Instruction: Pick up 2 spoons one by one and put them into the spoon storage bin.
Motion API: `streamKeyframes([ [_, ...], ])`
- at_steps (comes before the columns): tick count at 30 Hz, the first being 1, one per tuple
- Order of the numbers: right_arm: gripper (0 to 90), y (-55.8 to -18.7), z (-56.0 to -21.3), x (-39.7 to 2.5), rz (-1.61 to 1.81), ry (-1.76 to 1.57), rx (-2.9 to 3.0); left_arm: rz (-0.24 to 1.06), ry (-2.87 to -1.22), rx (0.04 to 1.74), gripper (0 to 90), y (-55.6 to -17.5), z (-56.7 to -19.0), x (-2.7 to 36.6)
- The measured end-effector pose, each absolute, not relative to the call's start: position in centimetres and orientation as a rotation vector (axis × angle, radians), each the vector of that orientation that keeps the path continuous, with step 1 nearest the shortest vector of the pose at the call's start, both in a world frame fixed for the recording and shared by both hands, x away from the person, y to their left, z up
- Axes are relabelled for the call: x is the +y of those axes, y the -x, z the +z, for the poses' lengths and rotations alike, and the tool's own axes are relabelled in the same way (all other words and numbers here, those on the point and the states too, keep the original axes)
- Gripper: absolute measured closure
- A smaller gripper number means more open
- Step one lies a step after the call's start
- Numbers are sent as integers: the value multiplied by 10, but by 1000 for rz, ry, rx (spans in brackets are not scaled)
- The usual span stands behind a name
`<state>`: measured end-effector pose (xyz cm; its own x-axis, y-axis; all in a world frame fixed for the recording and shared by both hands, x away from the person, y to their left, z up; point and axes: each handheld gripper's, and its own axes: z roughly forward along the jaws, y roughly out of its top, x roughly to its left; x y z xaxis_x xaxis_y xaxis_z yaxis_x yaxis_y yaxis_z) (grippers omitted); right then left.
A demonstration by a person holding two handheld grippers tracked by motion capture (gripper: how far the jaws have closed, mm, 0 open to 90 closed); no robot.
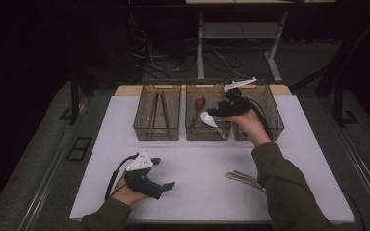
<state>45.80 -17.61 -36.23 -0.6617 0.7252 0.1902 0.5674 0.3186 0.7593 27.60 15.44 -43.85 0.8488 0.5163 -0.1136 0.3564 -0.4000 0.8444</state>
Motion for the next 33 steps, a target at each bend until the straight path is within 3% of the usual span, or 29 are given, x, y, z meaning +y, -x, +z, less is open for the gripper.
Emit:
streamKeyframes([
  [12,359,-424,-354,-197,1356,-1133,2371,198,-2028,644,0,-276,-439,154],
  [33,347,-372,-372,-226,1373,-1089,2392,201,-2033,645,0,-276,-439,155],
])
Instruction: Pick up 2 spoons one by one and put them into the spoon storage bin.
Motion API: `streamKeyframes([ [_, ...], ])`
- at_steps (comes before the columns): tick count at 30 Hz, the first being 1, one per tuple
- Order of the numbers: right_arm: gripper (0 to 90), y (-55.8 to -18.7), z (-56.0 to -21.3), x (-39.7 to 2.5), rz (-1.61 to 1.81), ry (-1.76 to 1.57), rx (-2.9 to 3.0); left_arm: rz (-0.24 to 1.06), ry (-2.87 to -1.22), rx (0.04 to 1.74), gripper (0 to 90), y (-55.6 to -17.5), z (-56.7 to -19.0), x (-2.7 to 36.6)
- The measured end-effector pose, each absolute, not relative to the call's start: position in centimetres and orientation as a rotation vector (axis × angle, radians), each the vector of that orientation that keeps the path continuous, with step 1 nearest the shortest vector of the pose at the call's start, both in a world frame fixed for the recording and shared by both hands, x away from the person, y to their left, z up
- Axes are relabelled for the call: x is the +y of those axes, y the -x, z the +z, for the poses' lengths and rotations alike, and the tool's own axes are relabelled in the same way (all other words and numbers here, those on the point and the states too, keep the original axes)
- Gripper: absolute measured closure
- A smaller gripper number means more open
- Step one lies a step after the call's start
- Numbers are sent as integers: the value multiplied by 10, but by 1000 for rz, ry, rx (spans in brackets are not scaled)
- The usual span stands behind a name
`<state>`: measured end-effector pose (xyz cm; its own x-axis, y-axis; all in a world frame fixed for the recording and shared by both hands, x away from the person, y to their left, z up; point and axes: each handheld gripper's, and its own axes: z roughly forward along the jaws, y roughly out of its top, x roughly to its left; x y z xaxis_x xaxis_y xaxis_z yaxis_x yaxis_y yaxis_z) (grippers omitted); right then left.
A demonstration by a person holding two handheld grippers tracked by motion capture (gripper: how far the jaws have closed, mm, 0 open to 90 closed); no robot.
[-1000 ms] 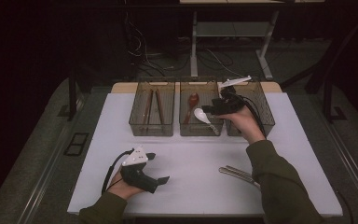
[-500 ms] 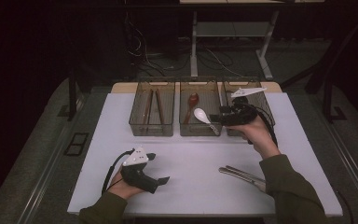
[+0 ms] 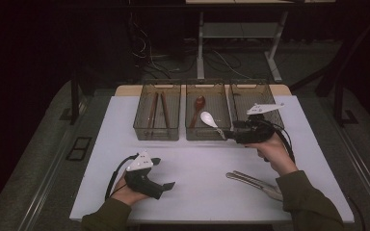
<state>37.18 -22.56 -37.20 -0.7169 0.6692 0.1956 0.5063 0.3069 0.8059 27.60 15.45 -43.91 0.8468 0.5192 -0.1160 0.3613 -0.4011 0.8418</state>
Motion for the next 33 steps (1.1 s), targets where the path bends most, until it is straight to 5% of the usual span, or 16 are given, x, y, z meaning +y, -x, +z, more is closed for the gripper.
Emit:
streamKeyframes([
  [33,338,-310,-394,-288,1268,-1160,2418,196,-2035,637,0,-275,-438,155],
])
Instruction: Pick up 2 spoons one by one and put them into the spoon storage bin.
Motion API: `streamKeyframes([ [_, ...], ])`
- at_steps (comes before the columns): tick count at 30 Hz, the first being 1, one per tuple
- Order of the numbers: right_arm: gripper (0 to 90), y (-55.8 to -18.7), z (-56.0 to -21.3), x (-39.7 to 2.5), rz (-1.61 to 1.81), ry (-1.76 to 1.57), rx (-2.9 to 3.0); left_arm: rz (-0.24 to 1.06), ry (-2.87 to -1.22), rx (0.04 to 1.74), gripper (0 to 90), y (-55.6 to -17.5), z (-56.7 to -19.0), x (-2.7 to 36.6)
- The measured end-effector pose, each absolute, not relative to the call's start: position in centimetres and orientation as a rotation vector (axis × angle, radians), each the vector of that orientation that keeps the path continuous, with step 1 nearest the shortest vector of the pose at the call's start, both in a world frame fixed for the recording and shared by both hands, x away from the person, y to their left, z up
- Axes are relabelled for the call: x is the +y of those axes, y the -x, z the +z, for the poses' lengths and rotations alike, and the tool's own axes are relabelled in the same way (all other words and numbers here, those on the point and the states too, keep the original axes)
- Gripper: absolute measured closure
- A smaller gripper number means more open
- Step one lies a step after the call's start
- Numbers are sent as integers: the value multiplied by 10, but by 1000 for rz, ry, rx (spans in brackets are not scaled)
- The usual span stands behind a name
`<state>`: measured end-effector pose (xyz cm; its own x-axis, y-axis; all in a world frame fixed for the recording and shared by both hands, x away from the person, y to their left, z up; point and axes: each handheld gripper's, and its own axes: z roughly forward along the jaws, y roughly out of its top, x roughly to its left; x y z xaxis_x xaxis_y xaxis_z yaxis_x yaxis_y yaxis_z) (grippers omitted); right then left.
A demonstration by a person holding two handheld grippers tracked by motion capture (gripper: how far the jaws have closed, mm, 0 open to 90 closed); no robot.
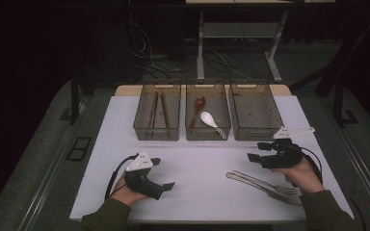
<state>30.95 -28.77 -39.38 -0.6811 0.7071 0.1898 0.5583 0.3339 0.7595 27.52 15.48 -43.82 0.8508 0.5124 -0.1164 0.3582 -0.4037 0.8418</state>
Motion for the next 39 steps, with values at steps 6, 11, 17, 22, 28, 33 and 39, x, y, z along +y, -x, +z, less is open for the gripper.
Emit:
streamKeyframes([
  [6,413,-298,-400,-295,1222,-1171,2445,198,-2036,639,0,-275,-438,155],
  [11,478,-288,-405,-300,1187,-1169,2474,198,-2037,637,0,-275,-438,155],
  [17,566,-278,-409,-306,1161,-1180,2494,200,-2041,638,0,-275,-438,155],
  [22,712,-272,-413,-311,1132,-1185,2519,203,-2038,642,0,-275,-438,155],
  [28,877,-265,-418,-314,1097,-1139,2565,204,-2040,642,0,-275,-438,156],
  [33,894,-259,-422,-313,1023,-1107,2625,203,-2043,641,0,-275,-438,155],
  [39,894,-254,-428,-312,949,-1080,2654,203,-2038,645,0,-275,-438,156],
])
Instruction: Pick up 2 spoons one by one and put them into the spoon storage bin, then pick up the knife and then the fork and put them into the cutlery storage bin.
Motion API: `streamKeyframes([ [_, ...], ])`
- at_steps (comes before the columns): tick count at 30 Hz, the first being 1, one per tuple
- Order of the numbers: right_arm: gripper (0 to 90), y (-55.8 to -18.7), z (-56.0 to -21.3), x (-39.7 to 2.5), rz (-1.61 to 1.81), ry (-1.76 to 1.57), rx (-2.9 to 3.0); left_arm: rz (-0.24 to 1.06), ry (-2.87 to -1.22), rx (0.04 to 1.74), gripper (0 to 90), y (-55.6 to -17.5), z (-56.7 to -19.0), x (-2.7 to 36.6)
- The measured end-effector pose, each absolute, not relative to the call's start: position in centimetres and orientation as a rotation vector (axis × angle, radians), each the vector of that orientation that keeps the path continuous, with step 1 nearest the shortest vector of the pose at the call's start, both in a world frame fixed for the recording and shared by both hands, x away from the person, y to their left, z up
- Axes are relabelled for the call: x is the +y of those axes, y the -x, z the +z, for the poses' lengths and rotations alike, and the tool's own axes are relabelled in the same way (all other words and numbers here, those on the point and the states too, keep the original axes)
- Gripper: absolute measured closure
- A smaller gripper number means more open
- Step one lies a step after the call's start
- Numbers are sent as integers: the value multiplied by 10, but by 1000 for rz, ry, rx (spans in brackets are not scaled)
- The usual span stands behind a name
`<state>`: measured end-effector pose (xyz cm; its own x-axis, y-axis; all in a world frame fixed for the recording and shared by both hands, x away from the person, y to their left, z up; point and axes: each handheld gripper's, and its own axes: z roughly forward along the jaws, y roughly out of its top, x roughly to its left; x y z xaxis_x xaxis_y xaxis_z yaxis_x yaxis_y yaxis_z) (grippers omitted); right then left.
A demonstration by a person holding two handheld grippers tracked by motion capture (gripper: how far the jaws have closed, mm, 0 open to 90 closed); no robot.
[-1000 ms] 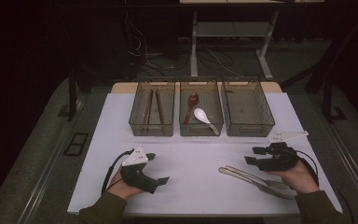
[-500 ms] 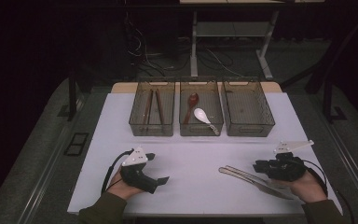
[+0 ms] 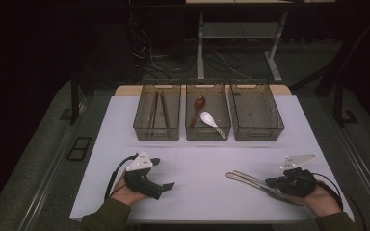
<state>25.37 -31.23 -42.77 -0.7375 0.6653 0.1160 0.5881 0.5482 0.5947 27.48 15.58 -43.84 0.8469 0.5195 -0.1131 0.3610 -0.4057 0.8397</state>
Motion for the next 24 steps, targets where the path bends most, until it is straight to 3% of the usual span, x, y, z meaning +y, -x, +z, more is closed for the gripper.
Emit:
streamKeyframes([
  [24,895,-266,-437,-319,844,-1007,2670,207,-2045,647,0,-274,-439,155],
])
